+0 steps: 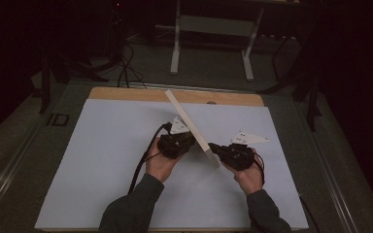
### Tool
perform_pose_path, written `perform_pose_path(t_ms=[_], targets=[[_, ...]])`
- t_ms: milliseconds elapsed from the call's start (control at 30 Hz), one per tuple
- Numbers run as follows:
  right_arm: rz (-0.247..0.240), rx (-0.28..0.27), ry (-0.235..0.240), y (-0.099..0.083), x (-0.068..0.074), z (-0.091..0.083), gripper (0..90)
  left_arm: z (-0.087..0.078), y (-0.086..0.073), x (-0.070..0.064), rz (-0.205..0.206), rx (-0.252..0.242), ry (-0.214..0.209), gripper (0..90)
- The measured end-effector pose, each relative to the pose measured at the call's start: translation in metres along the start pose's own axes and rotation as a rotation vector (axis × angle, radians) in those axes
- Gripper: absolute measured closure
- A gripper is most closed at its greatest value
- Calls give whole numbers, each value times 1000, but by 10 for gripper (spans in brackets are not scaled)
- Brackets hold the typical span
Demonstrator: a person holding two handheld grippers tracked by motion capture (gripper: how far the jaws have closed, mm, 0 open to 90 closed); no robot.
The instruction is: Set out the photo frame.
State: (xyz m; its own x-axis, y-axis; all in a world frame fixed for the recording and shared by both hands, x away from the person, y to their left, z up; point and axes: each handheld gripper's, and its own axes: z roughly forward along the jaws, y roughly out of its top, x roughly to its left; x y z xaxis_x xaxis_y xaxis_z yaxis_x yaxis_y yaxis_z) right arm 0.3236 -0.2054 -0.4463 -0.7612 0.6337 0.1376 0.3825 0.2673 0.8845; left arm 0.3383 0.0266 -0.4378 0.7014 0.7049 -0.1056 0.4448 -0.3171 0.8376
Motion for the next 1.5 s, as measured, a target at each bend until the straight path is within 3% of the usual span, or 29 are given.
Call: perform_pose_path(t_ms=[533, 767, 967, 1500], targets=[[-27, 11, 20, 4, 7, 4, 900, 1, 3, 5, 7, 0, 6, 900], [-43, 19, 31, 5, 10, 6, 900, -3, 3, 10, 26, -5, -25, 900], [-46, 19, 34, 5, 10, 6, 900, -12, 0, 3, 66, -14, -49, 900], [-66, 27, 49, 6, 16, 8, 900, -11, 0, 11, 84, -11, -66, 900]])
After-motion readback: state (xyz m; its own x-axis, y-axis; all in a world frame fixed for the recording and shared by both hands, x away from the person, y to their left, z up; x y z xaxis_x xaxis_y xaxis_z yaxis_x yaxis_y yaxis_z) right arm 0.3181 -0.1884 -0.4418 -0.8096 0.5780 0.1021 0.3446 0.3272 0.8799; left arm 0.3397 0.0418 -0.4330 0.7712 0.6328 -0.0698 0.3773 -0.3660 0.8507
